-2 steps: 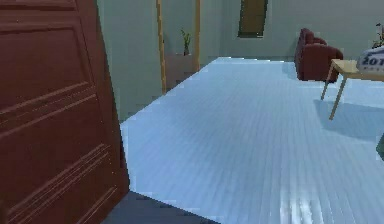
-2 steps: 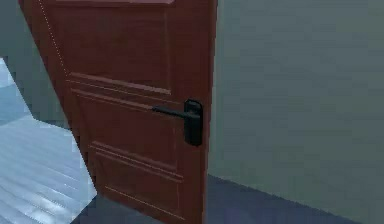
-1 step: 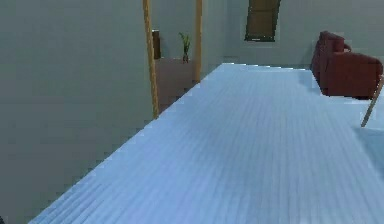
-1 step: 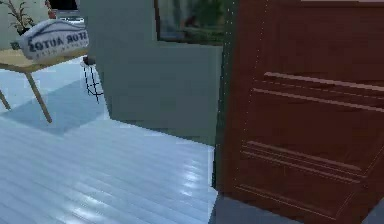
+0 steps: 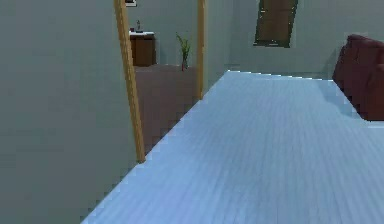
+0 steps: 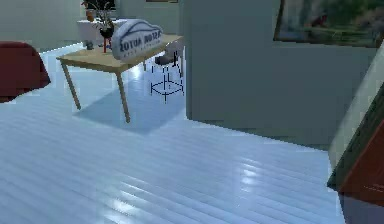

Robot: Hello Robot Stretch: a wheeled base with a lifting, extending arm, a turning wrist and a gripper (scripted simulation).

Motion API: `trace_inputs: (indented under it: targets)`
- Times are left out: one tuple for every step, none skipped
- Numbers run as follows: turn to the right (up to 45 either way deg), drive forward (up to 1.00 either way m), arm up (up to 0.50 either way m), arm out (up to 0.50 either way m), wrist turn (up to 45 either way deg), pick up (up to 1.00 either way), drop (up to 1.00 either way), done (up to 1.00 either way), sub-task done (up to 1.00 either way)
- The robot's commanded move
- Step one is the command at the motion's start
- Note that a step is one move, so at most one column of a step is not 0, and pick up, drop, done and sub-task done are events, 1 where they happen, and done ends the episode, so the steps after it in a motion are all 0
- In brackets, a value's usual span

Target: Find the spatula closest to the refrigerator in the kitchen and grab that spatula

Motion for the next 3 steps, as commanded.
trace_inputs:
  targets:
    - [0.0, 1.0, 0.0, 0.0, 0.0, 0.0, 0.0, 0.0, 0.0]
    - [6.0, 0.0, 0.0, 0.0, 0.0, 0.0, 0.0, 0.0, 0.0]
    - [0.0, 0.75, 0.0, 0.0, 0.0, 0.0, 0.0, 0.0, 0.0]
